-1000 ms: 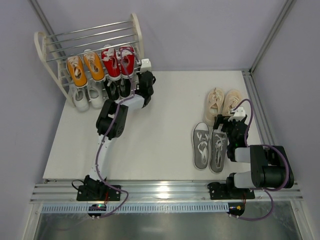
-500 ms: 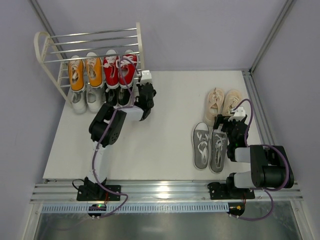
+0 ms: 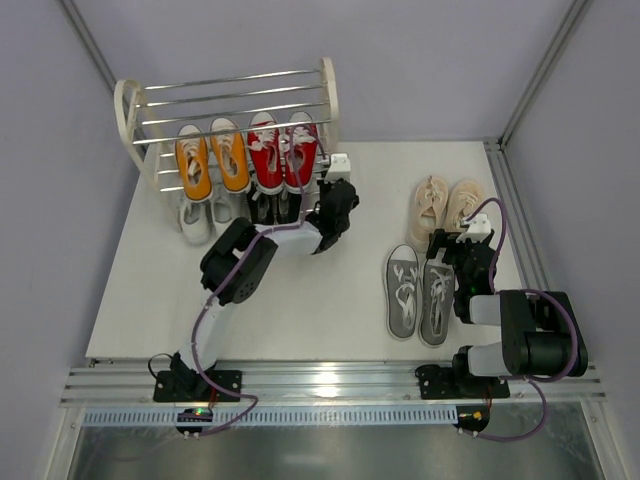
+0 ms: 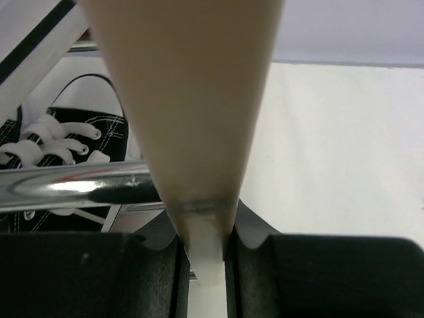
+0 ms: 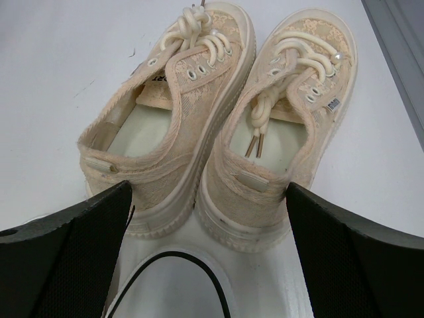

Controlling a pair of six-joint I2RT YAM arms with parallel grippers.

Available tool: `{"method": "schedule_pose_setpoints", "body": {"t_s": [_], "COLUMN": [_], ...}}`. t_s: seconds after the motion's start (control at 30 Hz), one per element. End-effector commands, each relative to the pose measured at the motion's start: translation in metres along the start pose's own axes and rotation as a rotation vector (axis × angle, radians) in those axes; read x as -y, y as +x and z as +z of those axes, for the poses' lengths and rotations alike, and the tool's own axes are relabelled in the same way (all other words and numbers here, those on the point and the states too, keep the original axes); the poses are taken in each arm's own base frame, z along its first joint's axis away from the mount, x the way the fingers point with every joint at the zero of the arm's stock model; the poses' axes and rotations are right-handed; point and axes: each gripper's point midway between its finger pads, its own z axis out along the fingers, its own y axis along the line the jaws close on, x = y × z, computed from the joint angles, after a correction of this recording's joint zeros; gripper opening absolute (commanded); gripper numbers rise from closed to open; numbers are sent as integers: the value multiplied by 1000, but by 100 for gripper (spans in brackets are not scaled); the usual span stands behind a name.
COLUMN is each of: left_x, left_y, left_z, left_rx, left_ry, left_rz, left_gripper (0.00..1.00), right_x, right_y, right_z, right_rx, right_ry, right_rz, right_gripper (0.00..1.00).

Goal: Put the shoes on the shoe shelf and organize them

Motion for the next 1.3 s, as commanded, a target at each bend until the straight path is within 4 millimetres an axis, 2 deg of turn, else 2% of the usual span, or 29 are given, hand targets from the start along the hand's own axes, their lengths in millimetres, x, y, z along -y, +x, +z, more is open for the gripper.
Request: {"method": "schedule_pose_setpoints", "body": {"t_s": [0.0, 0.03, 0.17, 0.2, 0.23, 0.27, 0.33, 0.37, 0.43, 0.47, 0.53, 0.57, 0.6, 0.63, 0.7, 0.77, 0.8, 0.83, 0.9, 0.93, 0.97, 1.0, 1.03, 1.07, 1.13, 1.17, 1.2, 1.23, 1.27], "left_x": [43, 49, 52, 53, 53, 52, 58, 58, 58, 62, 62, 66, 63, 66, 65, 69, 70, 73, 70, 69, 67, 67, 61, 54, 41, 29, 23, 18, 6], "left_y": [-53, -57, -50, -47, -46, -48, -44, -47, -43, -49, -50, -62, -54, -57, -64, -60, -76, -65, -67, -76, -79, -74, -93, -86, -88, -96, -98, -98, -105], "left_z": [-10, -6, -1, -2, -3, -5, -11, -17, -27, -37, -49, -62, -68, -79, -98, -122, -135, -154, -176, -195, -204, -216, -229, -236, -249, -258, -263, -268, -277], "left_rx": [85, 92, 66, 52, 44, 38, 4, -9, -52, -58, -73, -59, -74, -75, -87, -120, -111, -131, -148, -149, -157, -192, -177, -204, -228, -221, -216, -223, -219], "left_ry": [72, 71, 59, 68, 73, 81, 130, 149, 174, 204, 222, 247, 252, 267, 298, 331, 364, 394, 426, 460, 482, 527, 555, 562, 582, 595, 607, 621, 636], "left_rz": [-66, -72, -40, -30, -28, -40, -27, -36, -21, -23, -19, -30, -8, -4, -13, 0, -25, -1, 11, -16, -30, -22, -59, -70, -84, -114, -118, -110, -118], "left_gripper": [0, 0, 1, 5, 11, 26, 41, 58, 68, 73, 76, 81, 84, 89, 93, 96, 97, 100, 100, 100, 100, 100, 100, 100, 100, 100, 100, 100, 100], "right_x": [-1, -1, -1, -1, -1, -1, -1, -1, -1, -1, -1, -2, -1, -1, -1, -1, -1, -2, -1, -1, -1, -1, -1, -1, -2, -2, -11, -16, -23], "right_y": [-34, -34, -33, -33, -33, -34, -34, -34, -33, -33, -34, -34, -34, -33, -34, -34, -34, -34, -34, -33, -33, -32, -33, -33, -33, -35, -41, -37, -42], "right_z": [5, 5, 5, 5, 5, 5, 5, 5, 5, 5, 5, 5, 5, 5, 5, 5, 5, 5, 5, 5, 5, 6, 7, 7, 5, 4, 3, -1, -5], "right_rx": [118, 118, 115, 115, 113, 118, 116, 116, 115, 115, 116, 116, 116, 115, 116, 116, 116, 116, 116, 115, 115, 109, 110, 109, 115, 123, 144, 119, 95], "right_ry": [-3, -3, -5, -5, -3, -3, -3, -5, -5, -3, -5, -7, -3, -6, -5, -5, -5, -7, -5, -5, -5, -5, -5, -5, -7, -12, -64, -84, -83], "right_rz": [1, 1, 1, 1, 1, 1, 1, 1, 1, -1, 1, 1, -1, 1, 1, 1, 1, 1, 1, 1, 1, 1, 3, 1, 1, -9, -28, -46, -57], "right_gripper": [97, 97, 97, 97, 97, 97, 97, 97, 97, 97, 97, 97, 97, 97, 97, 97, 97, 97, 97, 97, 97, 97, 97, 97, 97, 97, 97, 97, 97]}}
